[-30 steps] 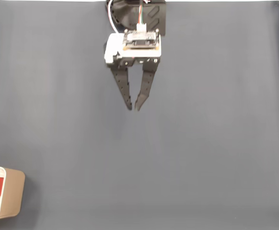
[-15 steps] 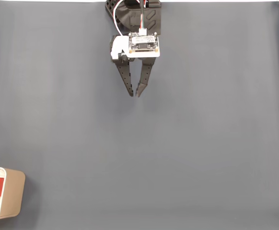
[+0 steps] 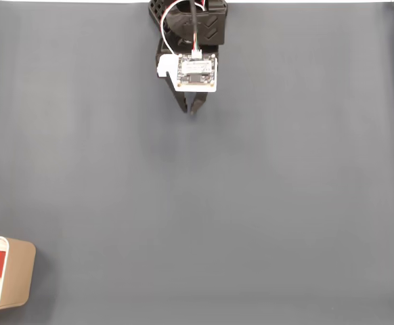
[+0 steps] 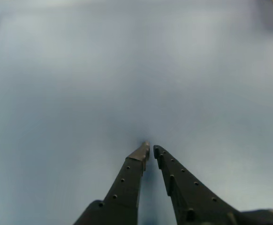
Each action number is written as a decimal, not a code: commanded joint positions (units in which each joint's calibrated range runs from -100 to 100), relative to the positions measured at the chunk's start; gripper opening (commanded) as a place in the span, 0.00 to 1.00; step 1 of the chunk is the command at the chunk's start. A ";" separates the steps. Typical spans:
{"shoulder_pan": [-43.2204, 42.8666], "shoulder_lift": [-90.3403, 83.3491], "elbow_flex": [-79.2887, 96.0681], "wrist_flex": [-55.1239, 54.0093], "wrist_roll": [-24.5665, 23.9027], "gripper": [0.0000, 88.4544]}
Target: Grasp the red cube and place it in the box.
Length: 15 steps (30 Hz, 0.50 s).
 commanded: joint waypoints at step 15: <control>-0.33 -0.69 0.81 10.26 -0.05 0.00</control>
